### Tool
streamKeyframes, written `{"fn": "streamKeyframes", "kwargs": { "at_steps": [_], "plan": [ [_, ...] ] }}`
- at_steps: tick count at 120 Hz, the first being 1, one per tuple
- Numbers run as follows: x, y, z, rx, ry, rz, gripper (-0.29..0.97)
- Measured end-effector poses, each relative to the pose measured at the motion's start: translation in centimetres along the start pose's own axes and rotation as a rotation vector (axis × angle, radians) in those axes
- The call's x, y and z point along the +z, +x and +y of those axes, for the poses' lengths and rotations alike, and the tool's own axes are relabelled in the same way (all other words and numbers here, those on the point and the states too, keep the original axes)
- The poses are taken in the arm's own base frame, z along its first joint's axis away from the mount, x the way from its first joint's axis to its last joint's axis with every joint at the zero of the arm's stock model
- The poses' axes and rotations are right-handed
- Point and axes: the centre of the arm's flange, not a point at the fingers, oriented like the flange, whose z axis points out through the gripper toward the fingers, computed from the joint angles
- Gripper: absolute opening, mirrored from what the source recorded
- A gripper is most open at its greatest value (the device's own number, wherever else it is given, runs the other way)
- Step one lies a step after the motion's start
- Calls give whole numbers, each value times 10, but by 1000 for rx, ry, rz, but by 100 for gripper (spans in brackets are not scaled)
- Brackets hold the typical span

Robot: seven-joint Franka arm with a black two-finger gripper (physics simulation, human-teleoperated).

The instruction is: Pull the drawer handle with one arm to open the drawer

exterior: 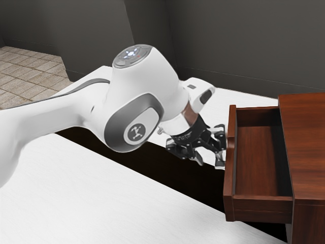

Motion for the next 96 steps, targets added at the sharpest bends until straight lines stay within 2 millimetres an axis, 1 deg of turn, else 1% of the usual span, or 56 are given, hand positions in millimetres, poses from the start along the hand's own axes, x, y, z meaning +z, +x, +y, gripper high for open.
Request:
{"fn": "streamKeyframes", "kwargs": {
  "at_steps": [26,56,96],
  "plan": [
    [-1,1,-13,-15,13,3,27],
    [-6,13,-37,-53,29,24,27],
    [-7,10,-41,-55,33,25,27]
  ]
}}
